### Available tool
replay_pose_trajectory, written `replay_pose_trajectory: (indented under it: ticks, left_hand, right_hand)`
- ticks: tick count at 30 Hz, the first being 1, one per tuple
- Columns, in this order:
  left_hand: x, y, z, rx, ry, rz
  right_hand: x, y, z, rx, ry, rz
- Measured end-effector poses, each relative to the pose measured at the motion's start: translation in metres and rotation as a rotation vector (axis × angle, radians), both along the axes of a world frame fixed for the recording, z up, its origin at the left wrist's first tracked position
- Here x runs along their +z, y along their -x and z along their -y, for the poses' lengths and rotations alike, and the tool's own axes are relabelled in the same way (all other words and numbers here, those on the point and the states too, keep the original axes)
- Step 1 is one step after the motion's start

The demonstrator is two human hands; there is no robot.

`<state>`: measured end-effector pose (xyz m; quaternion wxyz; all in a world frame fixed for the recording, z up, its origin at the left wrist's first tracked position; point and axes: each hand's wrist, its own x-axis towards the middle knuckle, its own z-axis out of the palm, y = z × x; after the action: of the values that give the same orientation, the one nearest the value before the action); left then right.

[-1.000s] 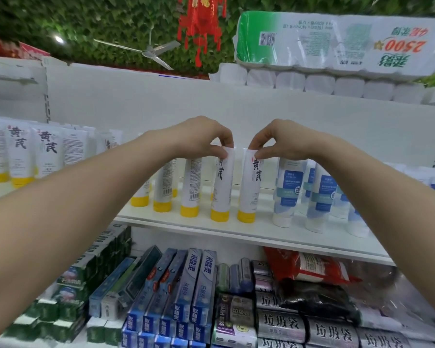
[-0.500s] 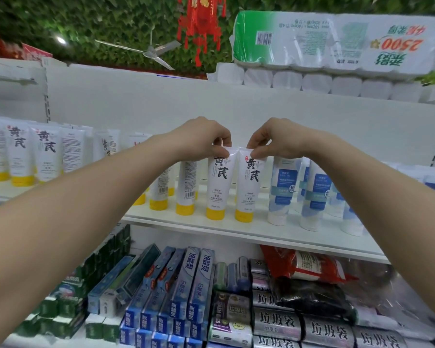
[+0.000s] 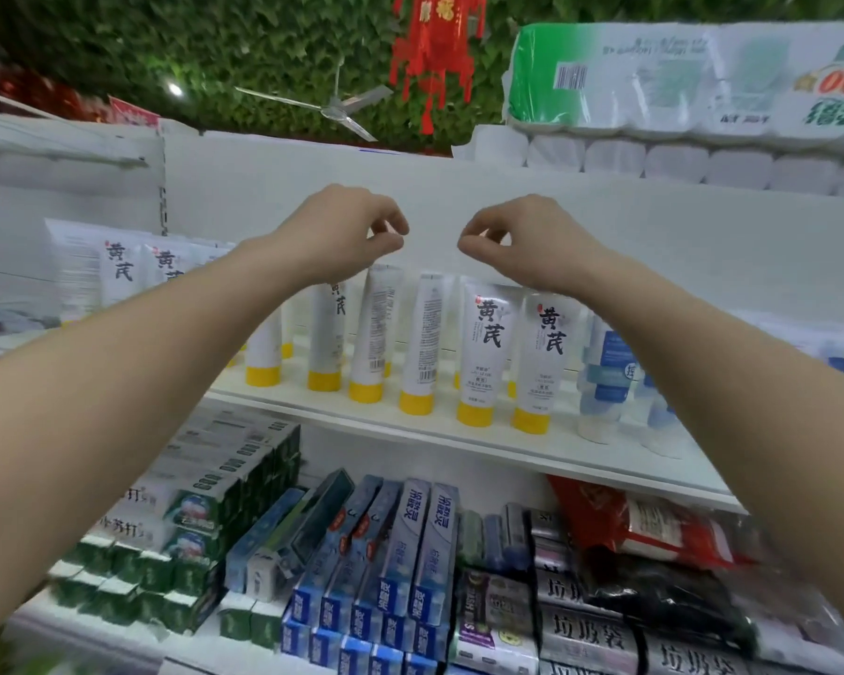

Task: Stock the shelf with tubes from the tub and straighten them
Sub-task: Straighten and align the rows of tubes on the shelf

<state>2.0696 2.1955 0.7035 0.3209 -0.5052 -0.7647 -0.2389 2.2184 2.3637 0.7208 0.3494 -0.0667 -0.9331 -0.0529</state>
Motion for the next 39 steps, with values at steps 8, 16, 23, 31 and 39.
replay_pose_trajectory:
  ticks: [8, 16, 23, 31, 39]
  left_hand:
    - [-0.013, 0.021, 0.008, -0.011, 0.188, 0.008]
    - [-0.013, 0.04, 0.012, -0.177, 0.184, -0.007]
    - [-0.012, 0.056, 0.014, -0.274, 0.209, -0.009]
    - [-0.002, 0.057, 0.015, -0.31, 0.331, -0.015]
    - [0.008, 0.058, 0.009, -0.285, 0.39, -0.122]
  right_hand:
    - [-0.015, 0.041, 0.043, -0.232, -0.032, 0.162]
    - [-0.015, 0.039, 0.051, -0.197, 0.182, 0.207]
    - [-0.015, 0.042, 0.062, -0.248, 0.198, 0.221]
    - [-0.01, 0.041, 0.062, -0.25, 0.184, 0.262]
    - [-0.003, 0.041, 0.055, -0.203, 0.204, 0.324]
